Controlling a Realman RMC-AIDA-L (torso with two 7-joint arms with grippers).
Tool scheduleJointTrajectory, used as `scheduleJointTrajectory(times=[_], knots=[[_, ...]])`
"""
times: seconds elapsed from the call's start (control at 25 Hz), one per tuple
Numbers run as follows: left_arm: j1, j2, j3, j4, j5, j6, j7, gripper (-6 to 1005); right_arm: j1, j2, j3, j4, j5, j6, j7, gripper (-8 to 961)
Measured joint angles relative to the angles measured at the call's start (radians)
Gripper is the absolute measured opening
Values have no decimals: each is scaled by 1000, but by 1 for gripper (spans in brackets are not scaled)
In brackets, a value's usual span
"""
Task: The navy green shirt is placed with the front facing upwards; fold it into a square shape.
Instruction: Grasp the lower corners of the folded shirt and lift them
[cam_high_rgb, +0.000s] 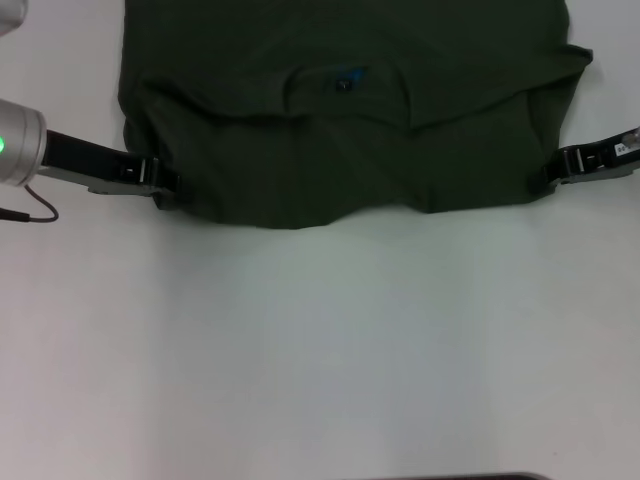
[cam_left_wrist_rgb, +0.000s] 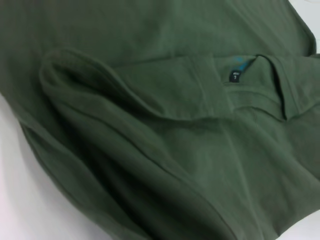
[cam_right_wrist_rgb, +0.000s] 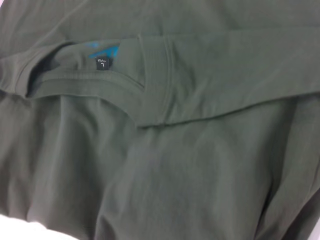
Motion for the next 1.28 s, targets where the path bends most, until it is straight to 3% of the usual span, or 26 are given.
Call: scheduleJointTrajectory(times=[0.28, 0.44, 0.64, 0.88, 1.16, 1.28], knots=[[-5, 27, 3, 39, 30, 155, 6, 62, -27, -15, 4, -109, 0, -181, 1, 30], [8, 22, 4, 87, 114, 252, 2, 62, -60, -11, 4, -197, 0, -307, 6, 31], [50, 1, 3, 159, 161, 368, 1, 62, -101, 10, -4, -260, -23, -405, 6, 31], [94, -22, 2, 204, 229, 464, -2, 62, -146, 51, -2, -283, -48, -485, -6, 31], [117, -59, 9, 220, 302, 508, 2, 63, -178, 97, -9, -302, -91, -567, -18, 31], [123, -62, 9, 221, 314, 509, 5, 63, -185, 104, -3, -311, -89, -589, -28, 31]])
